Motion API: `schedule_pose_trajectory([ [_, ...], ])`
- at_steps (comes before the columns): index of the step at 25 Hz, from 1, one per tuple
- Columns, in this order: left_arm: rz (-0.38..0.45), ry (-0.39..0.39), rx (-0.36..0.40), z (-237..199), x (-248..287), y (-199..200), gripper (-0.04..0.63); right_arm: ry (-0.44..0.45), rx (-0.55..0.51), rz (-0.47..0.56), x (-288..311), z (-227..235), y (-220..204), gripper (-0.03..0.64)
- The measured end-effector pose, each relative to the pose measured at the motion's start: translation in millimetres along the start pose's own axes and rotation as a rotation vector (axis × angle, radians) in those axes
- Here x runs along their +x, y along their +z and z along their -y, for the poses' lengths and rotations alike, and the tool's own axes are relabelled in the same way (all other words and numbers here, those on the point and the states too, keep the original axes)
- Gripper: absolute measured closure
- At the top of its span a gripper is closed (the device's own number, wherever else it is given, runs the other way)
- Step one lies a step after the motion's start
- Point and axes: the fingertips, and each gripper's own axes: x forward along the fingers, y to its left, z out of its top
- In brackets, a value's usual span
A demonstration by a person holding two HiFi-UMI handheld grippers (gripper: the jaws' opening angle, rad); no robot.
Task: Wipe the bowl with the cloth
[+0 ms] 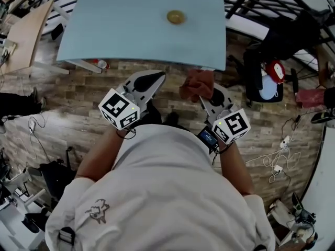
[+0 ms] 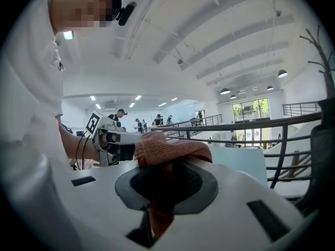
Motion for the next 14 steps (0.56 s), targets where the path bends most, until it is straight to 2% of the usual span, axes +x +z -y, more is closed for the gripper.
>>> schedule_pose_trajectory([
  [9, 0.013, 0.003, -0.002, 12.4, -8.1, -2.4, 0.581, 0.013, -0.017, -0.002, -8.9, -8.3, -2.9, 0.555],
  [14, -0.009, -0.012, -0.011, 23.3, -14.6, -9.4, 0.581, 0.009, 0.004, 0.011, -14.4, -17.4, -4.8, 0.555],
])
